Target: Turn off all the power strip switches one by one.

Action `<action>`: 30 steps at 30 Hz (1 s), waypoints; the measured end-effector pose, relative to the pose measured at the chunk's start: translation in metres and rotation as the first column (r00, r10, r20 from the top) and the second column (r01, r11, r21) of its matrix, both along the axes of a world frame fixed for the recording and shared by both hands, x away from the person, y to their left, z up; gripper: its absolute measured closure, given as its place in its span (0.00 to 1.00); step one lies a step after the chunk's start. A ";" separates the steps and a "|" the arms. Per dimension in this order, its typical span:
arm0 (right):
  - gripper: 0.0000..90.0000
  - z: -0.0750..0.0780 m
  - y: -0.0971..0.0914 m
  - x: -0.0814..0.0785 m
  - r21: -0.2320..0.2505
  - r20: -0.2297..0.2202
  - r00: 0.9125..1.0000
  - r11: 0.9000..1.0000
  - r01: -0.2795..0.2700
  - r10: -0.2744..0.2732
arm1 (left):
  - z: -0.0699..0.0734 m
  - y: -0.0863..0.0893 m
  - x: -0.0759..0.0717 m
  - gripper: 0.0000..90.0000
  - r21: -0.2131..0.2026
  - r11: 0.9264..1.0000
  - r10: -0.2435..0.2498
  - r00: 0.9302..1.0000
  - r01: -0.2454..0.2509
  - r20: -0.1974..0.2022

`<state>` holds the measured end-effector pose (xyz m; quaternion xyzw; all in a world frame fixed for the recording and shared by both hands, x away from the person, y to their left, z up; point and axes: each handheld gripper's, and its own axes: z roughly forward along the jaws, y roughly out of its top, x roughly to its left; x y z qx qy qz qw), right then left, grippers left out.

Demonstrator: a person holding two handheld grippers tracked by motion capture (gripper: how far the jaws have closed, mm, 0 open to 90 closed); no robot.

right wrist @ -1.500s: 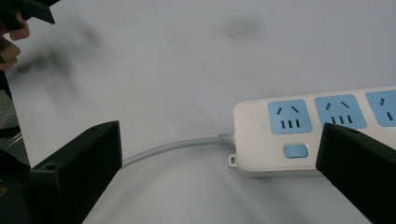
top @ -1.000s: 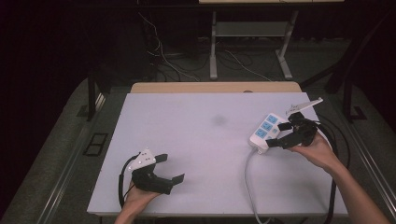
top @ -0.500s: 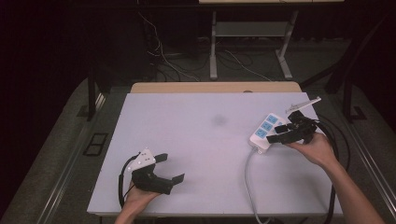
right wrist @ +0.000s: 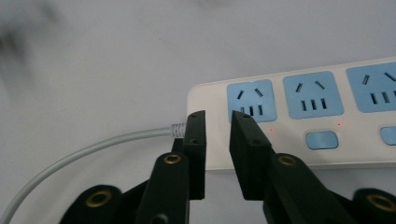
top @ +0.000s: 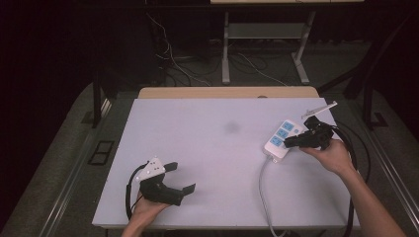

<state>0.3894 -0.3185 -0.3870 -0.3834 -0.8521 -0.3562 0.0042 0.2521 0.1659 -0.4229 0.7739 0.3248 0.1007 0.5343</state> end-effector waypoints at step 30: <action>1.00 -0.016 0.002 0.013 -0.042 -0.002 1.000 0.999 0.003 -0.003 | -0.001 0.000 0.001 0.00 0.005 1.000 -0.001 1.000 0.001 0.001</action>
